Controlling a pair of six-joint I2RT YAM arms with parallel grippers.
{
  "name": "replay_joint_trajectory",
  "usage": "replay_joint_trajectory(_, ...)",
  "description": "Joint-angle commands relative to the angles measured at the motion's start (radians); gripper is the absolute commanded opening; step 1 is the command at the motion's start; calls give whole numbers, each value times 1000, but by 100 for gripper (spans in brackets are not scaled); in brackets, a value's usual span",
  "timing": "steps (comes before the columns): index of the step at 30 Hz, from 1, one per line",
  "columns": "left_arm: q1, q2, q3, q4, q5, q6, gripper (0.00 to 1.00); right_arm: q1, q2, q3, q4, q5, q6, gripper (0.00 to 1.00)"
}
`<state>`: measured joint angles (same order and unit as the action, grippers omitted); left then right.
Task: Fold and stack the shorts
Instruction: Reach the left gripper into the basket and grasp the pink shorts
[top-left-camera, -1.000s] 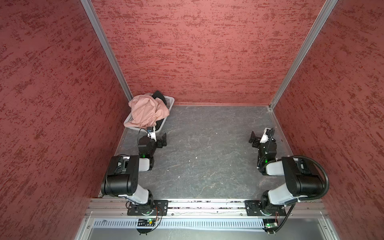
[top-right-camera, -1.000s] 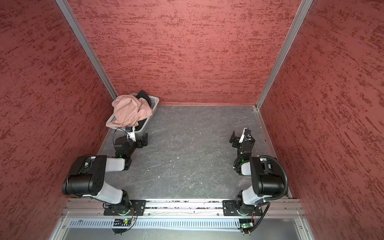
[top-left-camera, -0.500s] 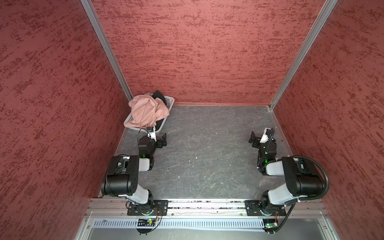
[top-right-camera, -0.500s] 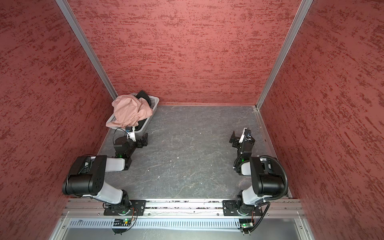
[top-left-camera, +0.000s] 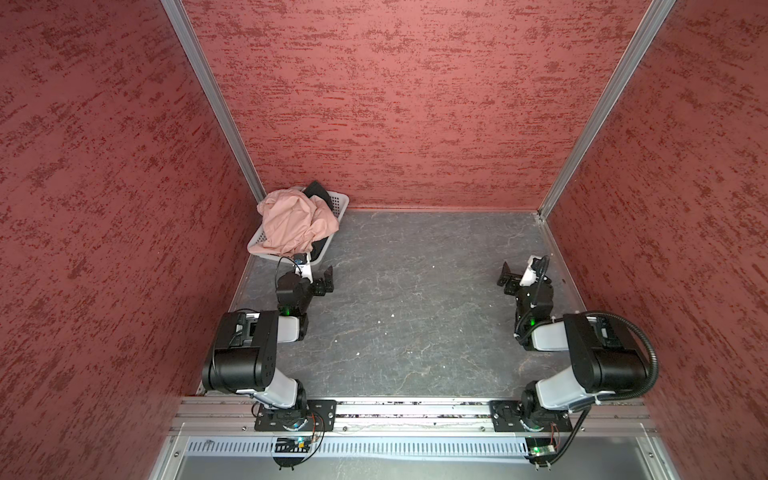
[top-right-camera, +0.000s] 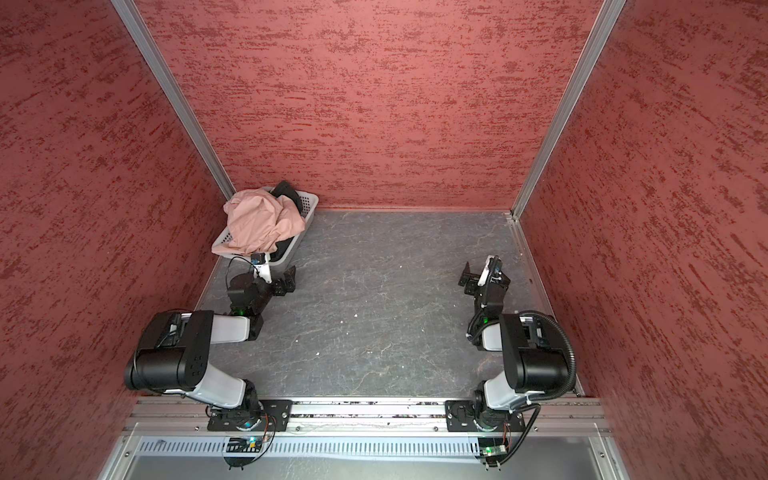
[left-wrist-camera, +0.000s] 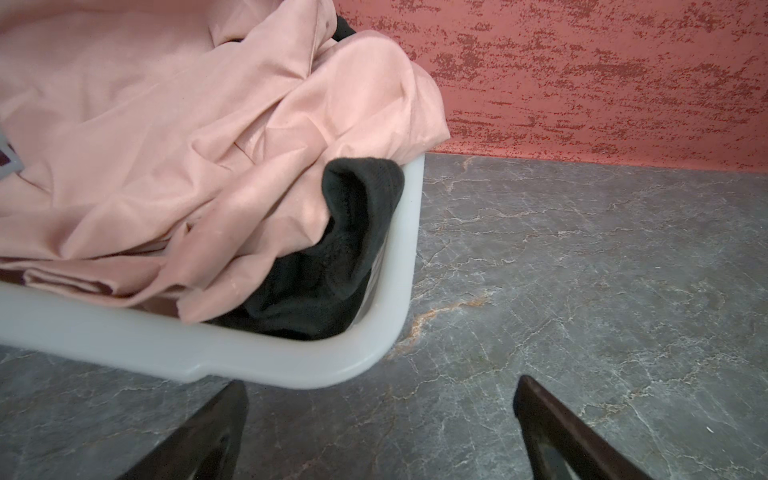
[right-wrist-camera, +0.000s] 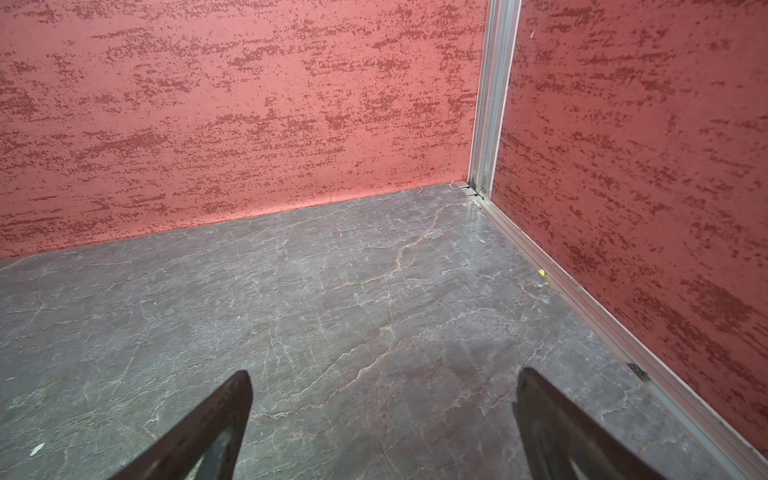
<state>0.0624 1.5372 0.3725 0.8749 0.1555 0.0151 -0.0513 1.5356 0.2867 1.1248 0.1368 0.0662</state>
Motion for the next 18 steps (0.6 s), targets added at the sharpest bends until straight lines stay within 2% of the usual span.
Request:
replay_joint_trajectory(1,4,-5,14,9,7,-2,99,4,8,0,13,-14,-20,99)
replay_joint_trajectory(12,4,-15,14,7,7,-4,99,4,-4,-1,15,-13,-23,99)
replay_joint_trajectory(13,4,-43,36,-45,-3,-9,99,4,-30,8,-19,-16,-23,99)
replay_joint_trajectory(15,4,-153,135,-312,-20,-14,99,4,-128,52,-170,-19,-28,99)
replay_joint_trajectory(16,6,-207,193,-458,-34,-38,99,4,-176,84,-256,-17,-28,99)
replay_joint_trajectory(18,4,-293,272,-617,-29,-109,99,4,-253,132,-388,-45,-16,99)
